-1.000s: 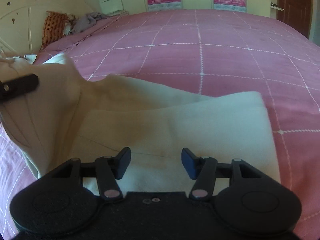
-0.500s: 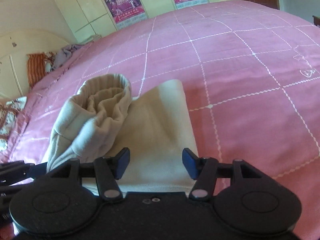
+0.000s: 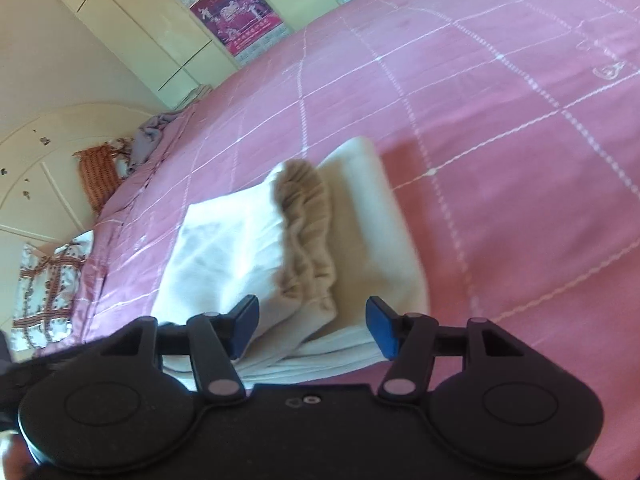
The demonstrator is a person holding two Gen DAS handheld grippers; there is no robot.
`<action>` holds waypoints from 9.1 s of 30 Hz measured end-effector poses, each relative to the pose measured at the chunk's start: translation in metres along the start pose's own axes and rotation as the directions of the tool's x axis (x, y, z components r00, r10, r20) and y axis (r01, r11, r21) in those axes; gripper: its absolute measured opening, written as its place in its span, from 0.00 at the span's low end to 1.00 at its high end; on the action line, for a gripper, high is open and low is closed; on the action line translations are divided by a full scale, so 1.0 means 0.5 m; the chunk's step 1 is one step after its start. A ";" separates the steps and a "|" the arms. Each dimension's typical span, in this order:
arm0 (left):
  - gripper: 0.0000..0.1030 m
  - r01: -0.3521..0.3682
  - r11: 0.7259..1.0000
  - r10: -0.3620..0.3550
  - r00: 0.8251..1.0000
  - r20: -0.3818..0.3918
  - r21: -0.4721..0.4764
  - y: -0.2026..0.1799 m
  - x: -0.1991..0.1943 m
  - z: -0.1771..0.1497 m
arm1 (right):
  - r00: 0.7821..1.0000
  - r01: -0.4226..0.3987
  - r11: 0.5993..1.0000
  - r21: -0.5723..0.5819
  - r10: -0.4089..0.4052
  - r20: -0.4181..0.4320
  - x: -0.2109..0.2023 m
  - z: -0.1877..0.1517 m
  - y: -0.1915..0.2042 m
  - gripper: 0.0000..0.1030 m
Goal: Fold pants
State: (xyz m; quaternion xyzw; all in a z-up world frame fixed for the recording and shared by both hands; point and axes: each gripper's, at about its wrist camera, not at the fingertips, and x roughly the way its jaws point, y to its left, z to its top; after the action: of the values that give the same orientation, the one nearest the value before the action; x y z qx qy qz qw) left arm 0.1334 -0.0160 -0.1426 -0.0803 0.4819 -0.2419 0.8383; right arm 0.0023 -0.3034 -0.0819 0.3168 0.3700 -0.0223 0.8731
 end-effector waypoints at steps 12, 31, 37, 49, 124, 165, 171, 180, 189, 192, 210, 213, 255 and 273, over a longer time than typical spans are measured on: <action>0.25 0.089 0.982 -0.071 0.992 0.109 -0.166 0.055 -0.050 -0.030 | 0.999 0.033 0.997 0.077 -0.030 -0.041 0.088 -0.013 0.054 0.43; 0.25 0.025 0.993 -0.014 0.995 0.099 -0.113 0.033 -0.018 -0.030 | 0.994 0.108 0.992 -0.071 -0.108 0.007 0.027 0.007 -0.024 0.31; 0.25 0.025 0.997 -0.019 0.996 0.093 -0.067 0.029 -0.032 -0.023 | 0.993 0.098 0.993 -0.063 -0.093 0.076 -0.004 -0.002 -0.005 0.32; 0.25 0.019 0.999 -0.014 0.994 0.109 -0.039 0.000 -0.046 0.015 | 0.986 0.112 0.913 -0.393 -0.053 0.158 -0.026 0.032 0.154 0.25; 0.24 -0.131 0.974 0.126 0.991 0.039 0.184 -0.022 0.013 0.016 | 0.958 0.282 0.735 -0.616 -0.247 0.145 0.086 -0.020 0.103 0.21; 0.25 0.099 0.975 -0.098 0.995 0.014 -0.199 0.227 -0.025 0.040 | 0.994 0.044 0.999 -0.007 -0.045 -0.100 0.032 0.019 -0.081 0.82; 0.37 0.145 0.956 -0.151 0.989 -0.003 -0.255 0.227 0.027 0.047 | 0.991 -0.007 1.000 0.007 0.008 -0.132 0.055 0.039 -0.096 0.82; 0.54 0.170 0.949 -0.187 0.982 -0.039 -0.265 0.259 0.039 0.056 | 0.984 -0.066 0.993 0.098 0.081 -0.157 0.066 0.070 -0.137 0.80; 0.68 0.270 0.930 -0.293 0.954 -0.061 -0.251 0.185 0.099 0.053 | 0.974 -0.109 0.990 0.090 0.125 -0.190 0.072 0.064 -0.126 0.62; 0.44 0.268 0.923 -0.291 0.956 -0.045 -0.277 0.186 0.102 0.050 | 0.967 -0.139 0.981 0.132 0.164 -0.196 0.065 0.063 -0.143 0.58; 0.28 0.233 0.956 -0.214 0.969 0.119 -0.178 0.101 0.011 0.097 | 0.971 -0.229 0.969 0.089 0.234 -0.047 0.045 0.100 -0.069 0.37; 0.28 0.267 0.951 -0.241 0.955 0.170 -0.153 0.082 -0.031 0.133 | 0.961 -0.276 0.960 0.053 0.278 -0.021 0.028 0.136 -0.030 0.37; 0.41 -0.137 0.990 0.138 0.981 0.139 -0.018 -0.021 0.157 0.301 | 1.000 0.010 1.000 0.027 -0.010 0.006 0.227 0.324 -0.143 0.61; 0.41 -0.316 0.928 0.284 0.943 0.170 0.198 -0.106 0.153 0.243 | 0.977 0.212 0.884 -0.417 -0.199 0.076 0.213 0.226 -0.004 0.35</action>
State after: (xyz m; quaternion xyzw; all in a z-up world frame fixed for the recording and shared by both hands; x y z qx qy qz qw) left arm 0.2506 -0.1111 -0.1184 0.0722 0.3990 -0.1568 0.9006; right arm 0.1506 -0.3483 -0.0940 0.0787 0.3840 -0.0386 0.9192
